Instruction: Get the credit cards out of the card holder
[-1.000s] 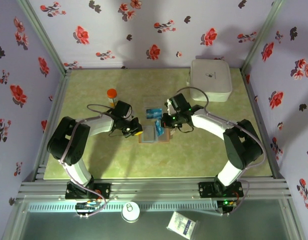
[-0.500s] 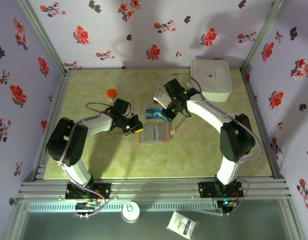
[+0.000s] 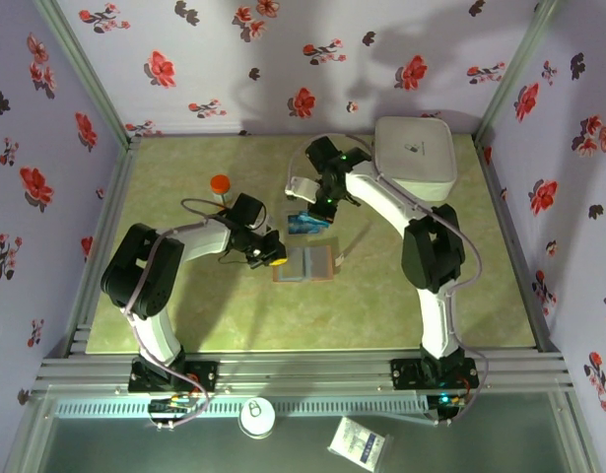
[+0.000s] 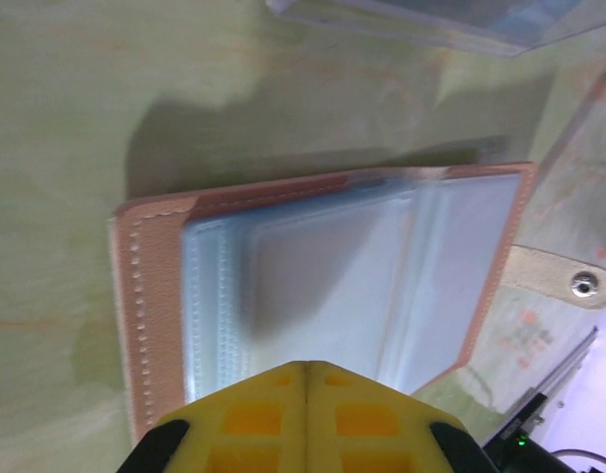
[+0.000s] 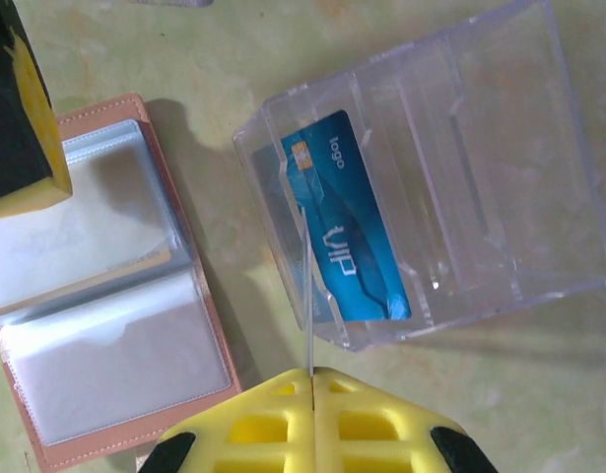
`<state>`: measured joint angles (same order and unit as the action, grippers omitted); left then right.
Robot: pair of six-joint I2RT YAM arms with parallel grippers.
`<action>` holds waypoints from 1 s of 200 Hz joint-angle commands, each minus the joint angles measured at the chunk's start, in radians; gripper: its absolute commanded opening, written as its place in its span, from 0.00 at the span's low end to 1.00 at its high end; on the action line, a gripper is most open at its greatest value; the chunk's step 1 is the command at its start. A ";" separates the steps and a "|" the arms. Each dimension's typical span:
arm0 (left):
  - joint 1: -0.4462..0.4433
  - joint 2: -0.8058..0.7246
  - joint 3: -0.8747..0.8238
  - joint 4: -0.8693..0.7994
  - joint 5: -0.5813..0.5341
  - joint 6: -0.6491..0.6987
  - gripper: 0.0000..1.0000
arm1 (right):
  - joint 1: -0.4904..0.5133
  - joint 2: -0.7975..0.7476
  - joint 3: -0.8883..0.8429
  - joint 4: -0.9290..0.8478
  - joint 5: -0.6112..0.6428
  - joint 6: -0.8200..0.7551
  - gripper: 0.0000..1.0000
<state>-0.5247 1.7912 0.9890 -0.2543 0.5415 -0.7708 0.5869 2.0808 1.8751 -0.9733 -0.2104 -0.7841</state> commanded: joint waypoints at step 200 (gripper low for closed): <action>0.049 -0.143 -0.050 -0.038 -0.073 -0.003 0.04 | 0.004 0.276 0.375 -0.224 -0.062 -0.181 0.00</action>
<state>-0.4923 1.7023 0.9668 -0.3099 0.4816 -0.7540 0.5869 2.3177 2.2208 -1.1477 -0.2451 -0.9375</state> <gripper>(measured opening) 0.051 0.065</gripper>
